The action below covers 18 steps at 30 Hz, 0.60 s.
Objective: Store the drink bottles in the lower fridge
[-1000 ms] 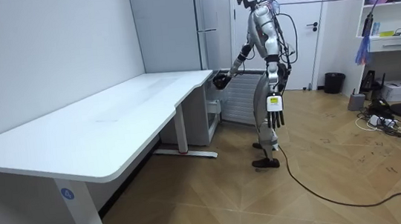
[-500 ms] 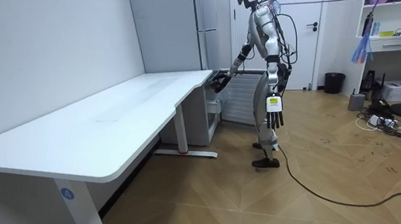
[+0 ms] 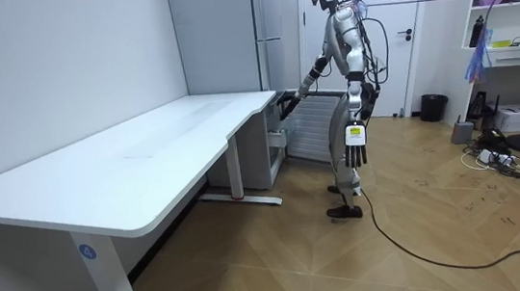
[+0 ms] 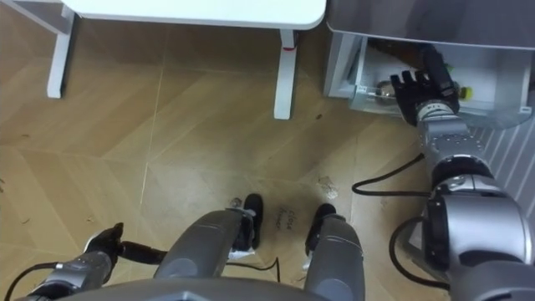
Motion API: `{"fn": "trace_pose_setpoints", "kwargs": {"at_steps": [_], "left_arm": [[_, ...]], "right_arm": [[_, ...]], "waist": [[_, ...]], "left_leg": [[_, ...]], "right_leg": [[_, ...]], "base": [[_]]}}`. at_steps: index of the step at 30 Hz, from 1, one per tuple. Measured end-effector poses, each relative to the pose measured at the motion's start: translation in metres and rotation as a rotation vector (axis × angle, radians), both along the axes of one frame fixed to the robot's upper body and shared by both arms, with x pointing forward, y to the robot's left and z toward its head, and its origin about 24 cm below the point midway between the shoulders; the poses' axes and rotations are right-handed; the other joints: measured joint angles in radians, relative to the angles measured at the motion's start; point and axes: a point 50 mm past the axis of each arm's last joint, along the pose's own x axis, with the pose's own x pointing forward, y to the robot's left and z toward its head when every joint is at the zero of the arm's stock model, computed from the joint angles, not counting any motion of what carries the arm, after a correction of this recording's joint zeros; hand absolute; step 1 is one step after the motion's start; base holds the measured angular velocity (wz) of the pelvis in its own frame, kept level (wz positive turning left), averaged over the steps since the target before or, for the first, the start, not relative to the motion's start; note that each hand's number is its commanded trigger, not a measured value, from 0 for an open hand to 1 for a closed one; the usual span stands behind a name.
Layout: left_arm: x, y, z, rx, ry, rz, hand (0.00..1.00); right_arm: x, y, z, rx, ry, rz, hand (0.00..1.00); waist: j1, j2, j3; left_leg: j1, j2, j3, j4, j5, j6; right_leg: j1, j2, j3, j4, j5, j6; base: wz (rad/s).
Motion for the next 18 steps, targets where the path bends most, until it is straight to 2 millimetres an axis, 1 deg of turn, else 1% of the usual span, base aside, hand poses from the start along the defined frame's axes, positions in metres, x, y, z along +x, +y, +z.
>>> {"fn": "trace_pose_setpoints", "kwargs": {"at_steps": [8, 11, 15, 18], "left_arm": [[0.010, -0.001, 0.003, -0.003, -0.026, -0.002, 0.00], [0.010, 0.000, 0.002, -0.005, -0.024, 0.001, 0.00], [0.010, -0.001, 0.002, -0.013, -0.023, -0.002, 0.00], [0.013, -0.001, 0.003, -0.017, -0.029, -0.005, 0.00]], "right_arm": [[0.000, 0.000, 0.000, -0.005, -0.010, 0.006, 0.00], [-0.001, 0.000, -0.001, -0.004, -0.003, 0.004, 0.00], [-0.005, -0.001, -0.006, -0.004, 0.023, -0.002, 0.00], [-0.005, -0.002, -0.006, -0.007, 0.023, -0.002, 0.00]], "waist": [[-0.003, 0.000, -0.0007], [-0.003, 0.000, -0.0011], [-0.002, -0.001, -0.0060], [-0.008, 0.000, -0.0068]], "left_leg": [[0.000, 0.000, 0.000, 0.001, 0.000, 0.000], [0.010, 0.001, 0.000, 0.002, 0.000, 0.000], [0.027, 0.002, -0.002, -0.001, 0.000, 0.000], [0.028, 0.004, -0.002, 0.001, 0.000, 0.000]], "right_leg": [[0.001, 0.001, 0.003, 0.003, 0.000, 0.000], [0.011, 0.004, 0.004, -0.003, 0.000, 0.000], [0.033, 0.007, 0.002, -0.016, 0.002, 0.001], [0.039, 0.009, 0.000, -0.023, 0.008, 0.003]], "base": [[0.00], [0.00], [0.00], [0.00]]}}
